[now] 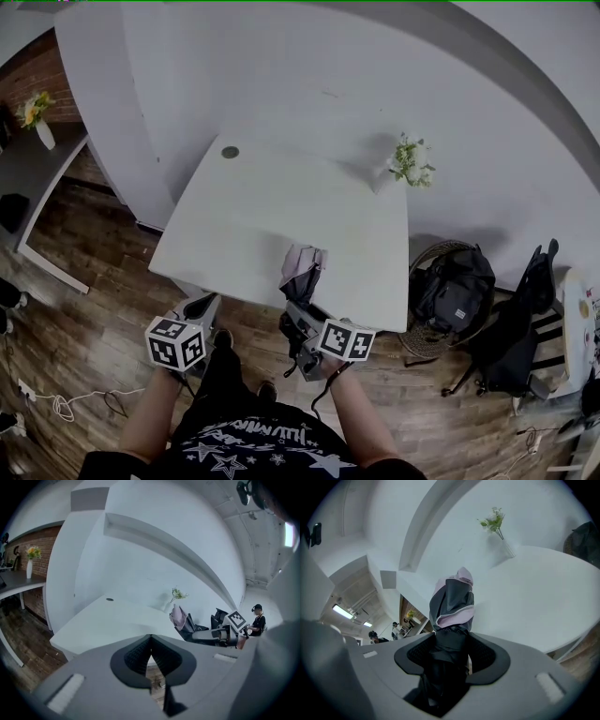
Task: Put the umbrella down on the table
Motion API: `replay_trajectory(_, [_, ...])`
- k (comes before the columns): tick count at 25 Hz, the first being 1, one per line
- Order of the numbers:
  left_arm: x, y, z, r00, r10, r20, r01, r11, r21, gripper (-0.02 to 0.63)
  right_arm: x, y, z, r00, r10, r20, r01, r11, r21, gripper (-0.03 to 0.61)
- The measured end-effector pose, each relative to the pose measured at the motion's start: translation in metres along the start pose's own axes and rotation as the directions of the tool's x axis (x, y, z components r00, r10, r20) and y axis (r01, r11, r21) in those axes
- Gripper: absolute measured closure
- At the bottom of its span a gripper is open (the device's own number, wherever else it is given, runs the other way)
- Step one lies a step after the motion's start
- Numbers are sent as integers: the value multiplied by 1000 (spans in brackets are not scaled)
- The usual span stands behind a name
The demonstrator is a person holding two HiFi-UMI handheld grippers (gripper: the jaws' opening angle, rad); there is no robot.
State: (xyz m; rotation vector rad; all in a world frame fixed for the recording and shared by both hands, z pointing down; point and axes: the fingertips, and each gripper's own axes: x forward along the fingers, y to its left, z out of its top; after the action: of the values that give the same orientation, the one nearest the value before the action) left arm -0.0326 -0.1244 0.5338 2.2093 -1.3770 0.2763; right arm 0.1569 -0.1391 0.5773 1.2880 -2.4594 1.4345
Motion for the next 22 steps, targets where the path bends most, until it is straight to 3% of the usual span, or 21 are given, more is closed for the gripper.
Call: replay_trajectory(22, [94,133,84,996,-89,-30,89,996,-21,611,187,32,74,999,-53,8,51,988,149,342])
